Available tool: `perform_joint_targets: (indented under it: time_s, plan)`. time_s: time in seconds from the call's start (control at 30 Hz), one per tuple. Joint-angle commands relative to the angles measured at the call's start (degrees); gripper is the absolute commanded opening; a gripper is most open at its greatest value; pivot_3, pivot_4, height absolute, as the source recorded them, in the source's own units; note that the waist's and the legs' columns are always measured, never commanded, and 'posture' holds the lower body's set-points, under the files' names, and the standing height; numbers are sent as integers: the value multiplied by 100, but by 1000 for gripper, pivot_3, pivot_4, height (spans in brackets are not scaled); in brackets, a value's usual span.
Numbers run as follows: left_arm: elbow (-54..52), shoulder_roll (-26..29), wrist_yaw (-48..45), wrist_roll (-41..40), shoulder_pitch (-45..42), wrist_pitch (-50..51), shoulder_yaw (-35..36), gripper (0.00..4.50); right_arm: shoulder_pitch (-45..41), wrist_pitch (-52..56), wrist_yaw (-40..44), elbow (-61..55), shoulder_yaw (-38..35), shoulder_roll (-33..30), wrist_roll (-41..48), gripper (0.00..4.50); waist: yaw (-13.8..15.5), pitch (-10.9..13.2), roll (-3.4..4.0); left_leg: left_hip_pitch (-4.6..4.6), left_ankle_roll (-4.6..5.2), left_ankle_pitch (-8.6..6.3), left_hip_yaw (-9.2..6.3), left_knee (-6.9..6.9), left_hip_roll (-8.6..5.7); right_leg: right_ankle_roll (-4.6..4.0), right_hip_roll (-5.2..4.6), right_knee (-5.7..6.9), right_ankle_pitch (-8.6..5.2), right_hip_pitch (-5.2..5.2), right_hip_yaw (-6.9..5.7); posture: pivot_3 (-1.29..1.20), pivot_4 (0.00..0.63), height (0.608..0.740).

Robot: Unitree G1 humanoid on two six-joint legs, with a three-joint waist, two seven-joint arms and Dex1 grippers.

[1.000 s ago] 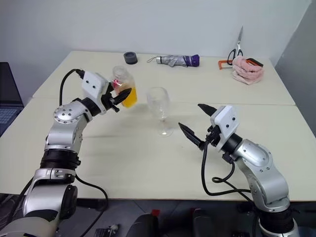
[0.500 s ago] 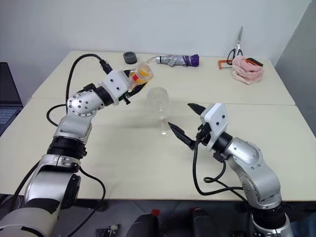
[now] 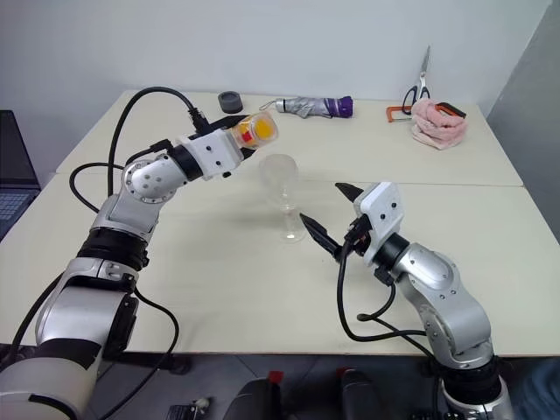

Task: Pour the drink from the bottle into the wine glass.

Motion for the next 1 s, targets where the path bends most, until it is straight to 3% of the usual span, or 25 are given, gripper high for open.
perform_joint_targets:
  time_s: [0.03, 1.0]
  plan:
    - [-21, 136, 275, 113, -376, -327, 19, 1688, -133, -107, -26, -119, -3, 11, -21, 4500, 0, 0, 0, 0, 0, 0, 0, 0, 0, 0, 0, -1, 0, 0, 0, 0, 150, 740]
    - [337, 572, 1132, 1170, -689, -1293, -434, 1688, -279, -82, 317, -87, 78, -20, 221, 4500, -5, 0, 0, 1, 0, 0, 1, 0, 0, 0, 0, 1, 0, -1, 0, 0, 150, 740]
